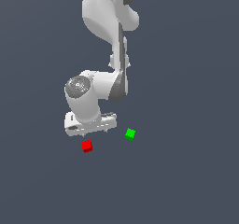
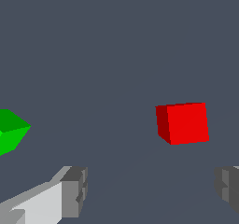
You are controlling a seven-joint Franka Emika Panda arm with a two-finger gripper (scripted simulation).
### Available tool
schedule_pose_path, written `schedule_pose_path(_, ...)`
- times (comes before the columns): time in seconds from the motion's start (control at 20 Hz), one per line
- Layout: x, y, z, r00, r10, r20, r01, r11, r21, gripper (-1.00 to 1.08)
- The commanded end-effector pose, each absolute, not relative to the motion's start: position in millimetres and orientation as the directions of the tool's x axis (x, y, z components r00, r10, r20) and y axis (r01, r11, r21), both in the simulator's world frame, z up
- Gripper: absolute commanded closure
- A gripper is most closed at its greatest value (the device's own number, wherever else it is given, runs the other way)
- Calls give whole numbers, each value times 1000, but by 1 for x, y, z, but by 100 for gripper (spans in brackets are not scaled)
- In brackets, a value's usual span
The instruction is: Stack the red cube on top of the green cube.
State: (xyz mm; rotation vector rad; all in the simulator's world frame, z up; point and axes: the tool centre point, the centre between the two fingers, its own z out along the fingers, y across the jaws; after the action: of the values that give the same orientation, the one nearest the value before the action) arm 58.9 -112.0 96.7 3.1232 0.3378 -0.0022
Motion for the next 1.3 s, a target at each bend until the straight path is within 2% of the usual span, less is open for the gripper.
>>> schedule_pose_path(0.0,68,-125,89,970,243,0,243,-970,0,-92)
schedule_pose_path(0.55,92,-154,72,952,307,0,307,-952,0,-92)
schedule_pose_path(1.25,94,-156,52,950,313,0,313,-950,0,-92)
